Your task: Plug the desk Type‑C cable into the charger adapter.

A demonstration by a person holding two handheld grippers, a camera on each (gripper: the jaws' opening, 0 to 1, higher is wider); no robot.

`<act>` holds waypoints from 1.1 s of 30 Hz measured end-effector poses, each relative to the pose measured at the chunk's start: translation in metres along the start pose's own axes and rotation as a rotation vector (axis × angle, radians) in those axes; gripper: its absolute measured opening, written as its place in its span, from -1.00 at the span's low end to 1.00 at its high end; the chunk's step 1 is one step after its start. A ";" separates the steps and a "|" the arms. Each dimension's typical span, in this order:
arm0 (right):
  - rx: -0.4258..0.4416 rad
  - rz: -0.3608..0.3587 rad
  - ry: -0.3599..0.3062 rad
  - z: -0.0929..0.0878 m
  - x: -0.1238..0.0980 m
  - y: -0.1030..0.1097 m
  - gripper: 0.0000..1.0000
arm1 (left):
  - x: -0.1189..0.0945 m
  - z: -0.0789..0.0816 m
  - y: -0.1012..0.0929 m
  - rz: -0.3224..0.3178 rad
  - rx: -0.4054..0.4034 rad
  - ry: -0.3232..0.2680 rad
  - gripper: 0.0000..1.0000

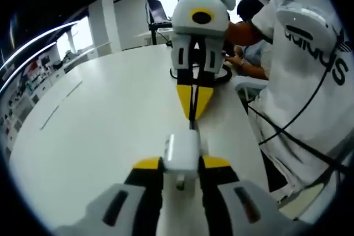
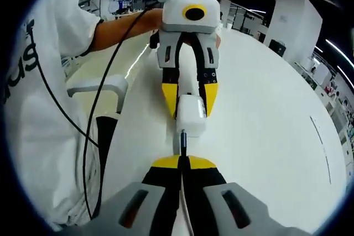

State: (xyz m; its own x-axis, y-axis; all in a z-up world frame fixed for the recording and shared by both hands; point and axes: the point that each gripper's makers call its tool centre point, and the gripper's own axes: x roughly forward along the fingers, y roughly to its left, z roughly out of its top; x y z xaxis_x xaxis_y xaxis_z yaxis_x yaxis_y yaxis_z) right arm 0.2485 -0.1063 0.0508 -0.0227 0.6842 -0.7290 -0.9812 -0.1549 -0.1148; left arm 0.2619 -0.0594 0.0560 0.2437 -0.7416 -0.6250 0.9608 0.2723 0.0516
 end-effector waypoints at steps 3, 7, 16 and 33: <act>0.000 -0.001 0.000 0.001 -0.001 0.000 -0.98 | 0.001 0.000 0.000 -0.005 0.000 0.003 -0.51; 0.005 -0.004 0.003 0.001 -0.002 0.000 -0.98 | 0.001 0.001 0.000 -0.006 -0.002 0.012 -0.51; 0.019 -0.004 0.000 0.000 -0.001 0.000 -0.98 | 0.002 0.000 0.001 -0.002 -0.010 0.011 -0.51; 0.066 0.069 -0.337 0.005 -0.005 0.003 -0.82 | 0.000 0.004 0.000 -0.011 0.071 -0.101 -0.44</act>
State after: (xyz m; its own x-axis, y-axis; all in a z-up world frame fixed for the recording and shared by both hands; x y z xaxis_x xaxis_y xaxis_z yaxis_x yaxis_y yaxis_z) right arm 0.2452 -0.1064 0.0574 -0.1405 0.8724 -0.4682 -0.9852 -0.1701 -0.0212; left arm 0.2629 -0.0618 0.0594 0.2420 -0.8032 -0.5443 0.9695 0.2227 0.1026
